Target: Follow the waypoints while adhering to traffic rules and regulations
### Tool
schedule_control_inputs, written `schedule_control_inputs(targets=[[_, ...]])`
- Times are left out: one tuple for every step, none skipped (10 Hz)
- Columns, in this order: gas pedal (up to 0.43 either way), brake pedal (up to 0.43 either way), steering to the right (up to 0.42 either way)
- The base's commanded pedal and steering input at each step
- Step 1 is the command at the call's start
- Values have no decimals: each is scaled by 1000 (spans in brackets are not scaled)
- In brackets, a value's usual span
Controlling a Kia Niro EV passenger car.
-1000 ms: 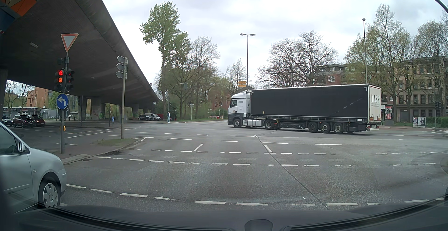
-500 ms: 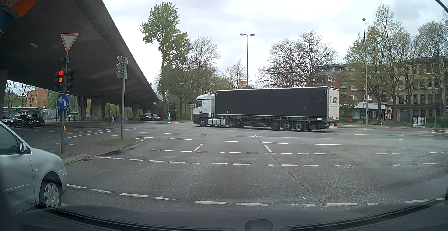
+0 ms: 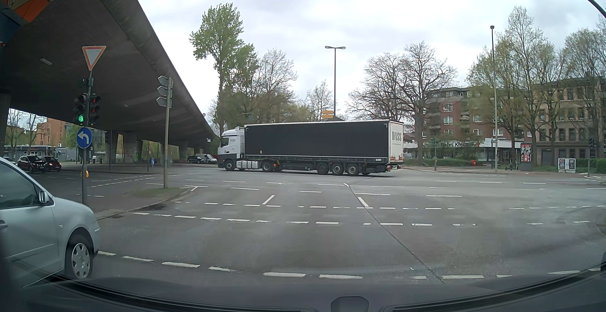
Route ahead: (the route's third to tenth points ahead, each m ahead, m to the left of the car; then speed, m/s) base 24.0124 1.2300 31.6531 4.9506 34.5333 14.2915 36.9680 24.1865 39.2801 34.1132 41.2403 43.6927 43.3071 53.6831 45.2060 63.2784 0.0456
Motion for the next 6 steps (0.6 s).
schedule_control_inputs(targets=[[150,6,-11],[157,0,-11],[189,6,-11],[197,0,-10],[209,0,-9],[209,6,-9]])
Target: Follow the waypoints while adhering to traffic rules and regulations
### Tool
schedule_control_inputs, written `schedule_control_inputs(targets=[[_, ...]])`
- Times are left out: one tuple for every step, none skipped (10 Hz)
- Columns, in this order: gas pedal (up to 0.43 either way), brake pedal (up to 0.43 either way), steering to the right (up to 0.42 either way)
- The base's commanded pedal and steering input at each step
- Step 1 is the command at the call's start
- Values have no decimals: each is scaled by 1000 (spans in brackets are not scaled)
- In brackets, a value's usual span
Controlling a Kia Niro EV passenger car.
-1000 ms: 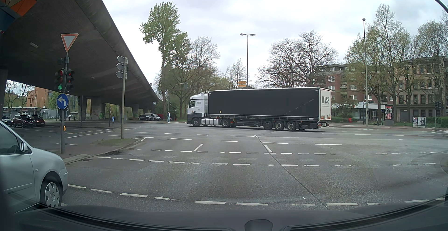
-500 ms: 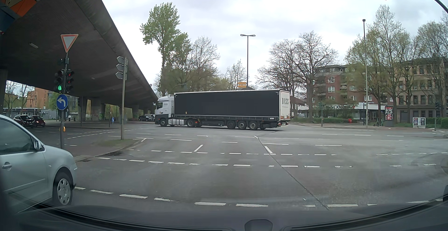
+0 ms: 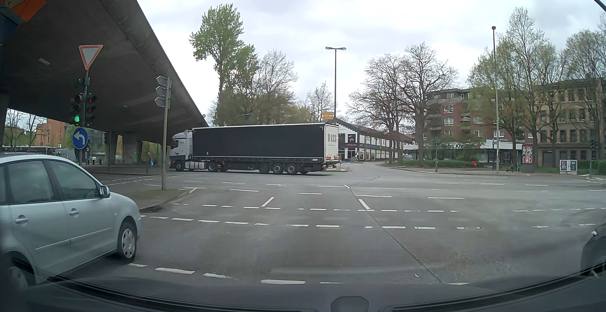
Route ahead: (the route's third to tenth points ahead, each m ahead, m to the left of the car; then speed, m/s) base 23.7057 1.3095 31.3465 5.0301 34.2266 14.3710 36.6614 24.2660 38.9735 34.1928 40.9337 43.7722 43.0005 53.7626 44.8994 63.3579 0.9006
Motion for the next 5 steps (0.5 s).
schedule_control_inputs(targets=[[209,6,-9],[228,6,-6],[240,6,-3],[260,6,0],[268,6,0]])
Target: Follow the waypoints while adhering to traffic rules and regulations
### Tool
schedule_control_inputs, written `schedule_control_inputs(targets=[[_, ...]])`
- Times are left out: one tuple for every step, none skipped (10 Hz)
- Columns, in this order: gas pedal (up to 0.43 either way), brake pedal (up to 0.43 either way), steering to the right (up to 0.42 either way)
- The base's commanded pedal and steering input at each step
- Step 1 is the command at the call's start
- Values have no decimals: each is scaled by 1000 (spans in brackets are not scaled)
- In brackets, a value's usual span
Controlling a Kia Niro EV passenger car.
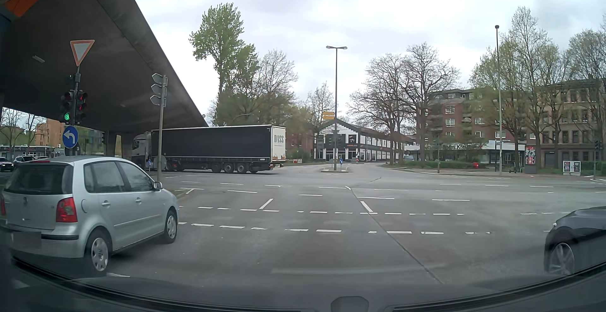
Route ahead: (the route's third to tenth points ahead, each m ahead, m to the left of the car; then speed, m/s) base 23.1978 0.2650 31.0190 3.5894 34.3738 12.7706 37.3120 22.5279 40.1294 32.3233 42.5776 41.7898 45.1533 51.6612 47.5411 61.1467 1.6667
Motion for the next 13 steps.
schedule_control_inputs(targets=[[280,6,0],[280,6,0],[280,0,2],[280,0,3],[280,6,5],[280,0,5],[280,0,5],[280,0,4],[287,0,1],[287,6,-2],[287,6,-5],[287,0,-5],[287,6,-5]])
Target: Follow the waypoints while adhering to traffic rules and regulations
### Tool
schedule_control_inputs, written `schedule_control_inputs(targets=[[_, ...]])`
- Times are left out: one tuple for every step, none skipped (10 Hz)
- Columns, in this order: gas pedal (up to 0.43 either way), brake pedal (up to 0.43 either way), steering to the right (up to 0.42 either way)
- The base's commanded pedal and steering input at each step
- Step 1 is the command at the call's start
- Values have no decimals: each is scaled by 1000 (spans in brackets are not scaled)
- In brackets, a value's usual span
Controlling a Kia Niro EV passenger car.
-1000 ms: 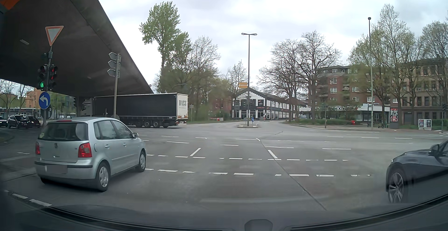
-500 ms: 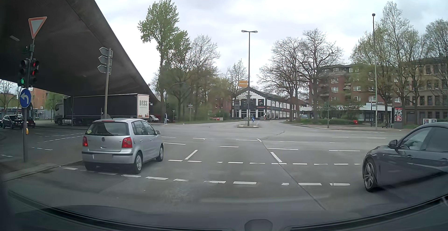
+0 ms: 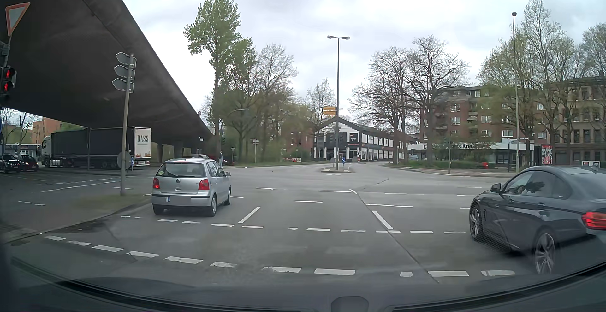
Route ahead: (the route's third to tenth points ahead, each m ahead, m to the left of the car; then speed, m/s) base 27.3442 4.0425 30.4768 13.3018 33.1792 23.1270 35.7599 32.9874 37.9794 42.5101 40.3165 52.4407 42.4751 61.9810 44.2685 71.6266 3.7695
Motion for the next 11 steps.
schedule_control_inputs(targets=[[287,6,-5],[287,0,-6],[287,0,-6],[287,0,-9],[287,6,-10],[287,0,-11],[287,6,-11],[280,6,-10],[280,6,-4],[280,0,-3],[280,0,-3]])
